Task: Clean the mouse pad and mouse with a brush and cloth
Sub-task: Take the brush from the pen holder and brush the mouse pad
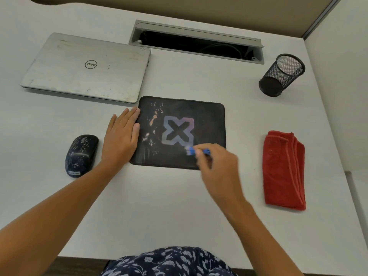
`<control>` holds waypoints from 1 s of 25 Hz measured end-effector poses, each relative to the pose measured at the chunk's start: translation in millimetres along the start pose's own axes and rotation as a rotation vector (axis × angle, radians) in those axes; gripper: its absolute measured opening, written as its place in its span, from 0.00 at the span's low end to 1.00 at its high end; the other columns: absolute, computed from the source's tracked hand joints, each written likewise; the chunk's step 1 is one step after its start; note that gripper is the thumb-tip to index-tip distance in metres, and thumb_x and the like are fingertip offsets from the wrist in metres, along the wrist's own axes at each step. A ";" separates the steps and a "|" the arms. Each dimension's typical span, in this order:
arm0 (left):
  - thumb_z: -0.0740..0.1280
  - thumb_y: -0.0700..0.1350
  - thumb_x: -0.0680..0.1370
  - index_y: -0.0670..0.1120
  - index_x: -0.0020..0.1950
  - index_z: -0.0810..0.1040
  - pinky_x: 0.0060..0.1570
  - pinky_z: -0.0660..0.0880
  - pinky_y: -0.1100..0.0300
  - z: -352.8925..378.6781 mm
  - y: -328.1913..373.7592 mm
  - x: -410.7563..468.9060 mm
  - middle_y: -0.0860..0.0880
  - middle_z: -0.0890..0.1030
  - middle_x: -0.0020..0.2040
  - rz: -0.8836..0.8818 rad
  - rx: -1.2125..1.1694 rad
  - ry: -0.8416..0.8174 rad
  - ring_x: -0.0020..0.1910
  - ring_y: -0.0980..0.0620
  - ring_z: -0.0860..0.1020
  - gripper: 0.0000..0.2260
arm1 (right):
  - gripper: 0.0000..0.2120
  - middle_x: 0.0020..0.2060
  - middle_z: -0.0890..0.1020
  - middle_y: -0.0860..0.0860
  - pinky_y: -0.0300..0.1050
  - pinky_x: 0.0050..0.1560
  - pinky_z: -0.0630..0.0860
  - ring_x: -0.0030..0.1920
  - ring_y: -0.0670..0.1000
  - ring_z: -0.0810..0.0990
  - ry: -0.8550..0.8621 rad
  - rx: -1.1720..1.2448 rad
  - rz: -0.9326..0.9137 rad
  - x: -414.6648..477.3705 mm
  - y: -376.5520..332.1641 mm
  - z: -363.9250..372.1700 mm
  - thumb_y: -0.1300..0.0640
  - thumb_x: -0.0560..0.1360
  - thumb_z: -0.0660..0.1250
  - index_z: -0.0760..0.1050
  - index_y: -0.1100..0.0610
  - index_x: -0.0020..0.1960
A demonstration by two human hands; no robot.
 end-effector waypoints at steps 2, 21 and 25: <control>0.47 0.49 0.83 0.48 0.77 0.61 0.77 0.49 0.51 -0.4 -0.6 0.1 0.51 0.64 0.76 -0.005 -0.010 -0.003 0.76 0.52 0.58 0.22 | 0.10 0.44 0.83 0.52 0.24 0.41 0.73 0.38 0.42 0.77 -0.162 0.101 -0.001 -1.4 -4.7 24.6 0.56 0.78 0.64 0.80 0.60 0.54; 0.48 0.49 0.82 0.48 0.76 0.62 0.77 0.50 0.52 -1.4 0.2 0.8 0.50 0.65 0.76 -0.003 -0.006 0.002 0.76 0.51 0.60 0.22 | 0.10 0.45 0.82 0.55 0.39 0.41 0.74 0.42 0.50 0.80 -0.002 -0.185 0.187 62.7 19.3 -10.6 0.56 0.80 0.61 0.79 0.59 0.53; 0.48 0.49 0.82 0.48 0.76 0.63 0.77 0.49 0.52 -2.5 0.6 0.6 0.50 0.65 0.76 -0.007 -0.012 0.006 0.76 0.51 0.60 0.22 | 0.11 0.47 0.82 0.58 0.46 0.47 0.77 0.46 0.55 0.81 -0.041 -0.136 0.235 73.3 22.3 -4.1 0.58 0.80 0.60 0.79 0.60 0.54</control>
Point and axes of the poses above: each hand's wrist, its own x-axis towards the middle knuckle, its own z-axis out of the palm, y = z × x, the point moved 5 cm from there along x, towards the middle knuckle
